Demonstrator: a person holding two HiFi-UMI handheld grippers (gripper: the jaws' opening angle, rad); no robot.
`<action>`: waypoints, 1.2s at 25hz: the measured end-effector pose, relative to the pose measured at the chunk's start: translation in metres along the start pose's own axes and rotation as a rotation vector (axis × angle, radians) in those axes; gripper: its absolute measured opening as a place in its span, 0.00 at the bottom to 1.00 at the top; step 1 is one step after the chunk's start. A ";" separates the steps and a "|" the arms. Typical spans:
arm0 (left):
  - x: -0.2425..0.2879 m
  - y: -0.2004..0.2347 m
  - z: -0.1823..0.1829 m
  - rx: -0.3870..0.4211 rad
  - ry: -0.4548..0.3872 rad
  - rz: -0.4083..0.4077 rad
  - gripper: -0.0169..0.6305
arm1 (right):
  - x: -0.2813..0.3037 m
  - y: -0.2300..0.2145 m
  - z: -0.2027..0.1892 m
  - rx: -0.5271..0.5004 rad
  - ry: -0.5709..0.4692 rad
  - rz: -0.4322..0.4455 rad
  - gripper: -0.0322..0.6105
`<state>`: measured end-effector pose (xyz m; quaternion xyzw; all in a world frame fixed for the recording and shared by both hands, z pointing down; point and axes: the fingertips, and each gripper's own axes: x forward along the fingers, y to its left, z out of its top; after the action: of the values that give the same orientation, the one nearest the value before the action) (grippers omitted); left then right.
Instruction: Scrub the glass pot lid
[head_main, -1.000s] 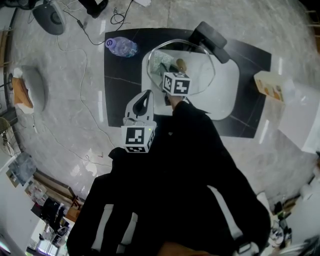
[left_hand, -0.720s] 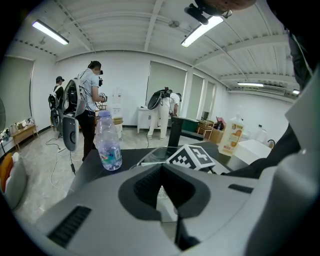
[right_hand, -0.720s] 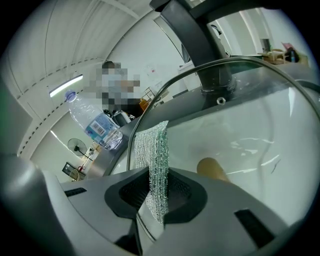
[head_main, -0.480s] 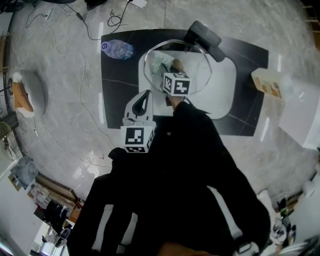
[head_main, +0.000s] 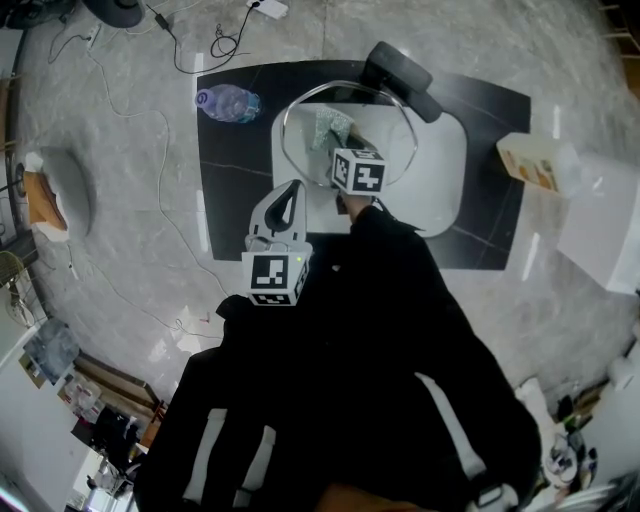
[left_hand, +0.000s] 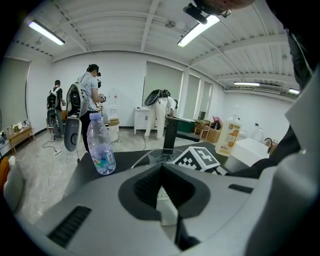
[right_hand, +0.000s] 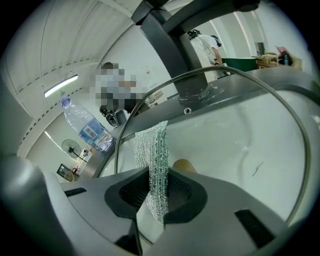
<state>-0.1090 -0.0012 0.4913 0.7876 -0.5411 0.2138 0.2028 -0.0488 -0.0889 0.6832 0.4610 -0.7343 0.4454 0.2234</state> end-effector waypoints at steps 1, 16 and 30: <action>0.000 -0.001 0.001 0.002 0.000 -0.002 0.03 | -0.001 -0.002 0.000 0.001 -0.001 0.001 0.16; 0.007 -0.011 0.006 0.025 -0.003 -0.025 0.03 | -0.016 -0.033 -0.001 0.007 -0.010 -0.043 0.16; 0.012 -0.020 0.010 0.043 -0.001 -0.050 0.03 | -0.031 -0.055 0.000 0.024 -0.024 -0.073 0.16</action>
<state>-0.0848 -0.0095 0.4882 0.8052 -0.5165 0.2199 0.1912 0.0144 -0.0838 0.6848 0.4953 -0.7144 0.4402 0.2250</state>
